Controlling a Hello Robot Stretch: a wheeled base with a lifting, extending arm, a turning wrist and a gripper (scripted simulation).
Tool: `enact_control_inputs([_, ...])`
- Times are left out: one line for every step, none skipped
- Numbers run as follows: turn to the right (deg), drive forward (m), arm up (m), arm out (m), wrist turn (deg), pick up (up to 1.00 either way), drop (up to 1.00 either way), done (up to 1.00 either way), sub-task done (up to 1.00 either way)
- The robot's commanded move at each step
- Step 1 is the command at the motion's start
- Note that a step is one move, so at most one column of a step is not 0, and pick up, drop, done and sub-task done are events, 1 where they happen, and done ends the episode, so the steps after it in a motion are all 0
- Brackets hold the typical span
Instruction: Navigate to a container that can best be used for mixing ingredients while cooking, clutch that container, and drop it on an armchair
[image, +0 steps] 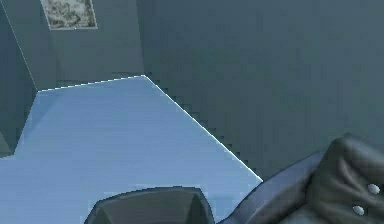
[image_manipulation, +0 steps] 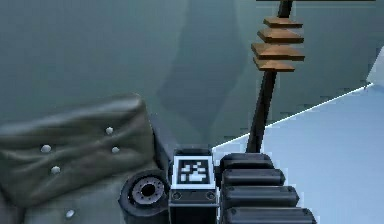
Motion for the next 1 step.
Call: enact_control_inputs([-6.0,0.0,0.0,0.0,0.0,0.0,0.0,0.0,0.0])
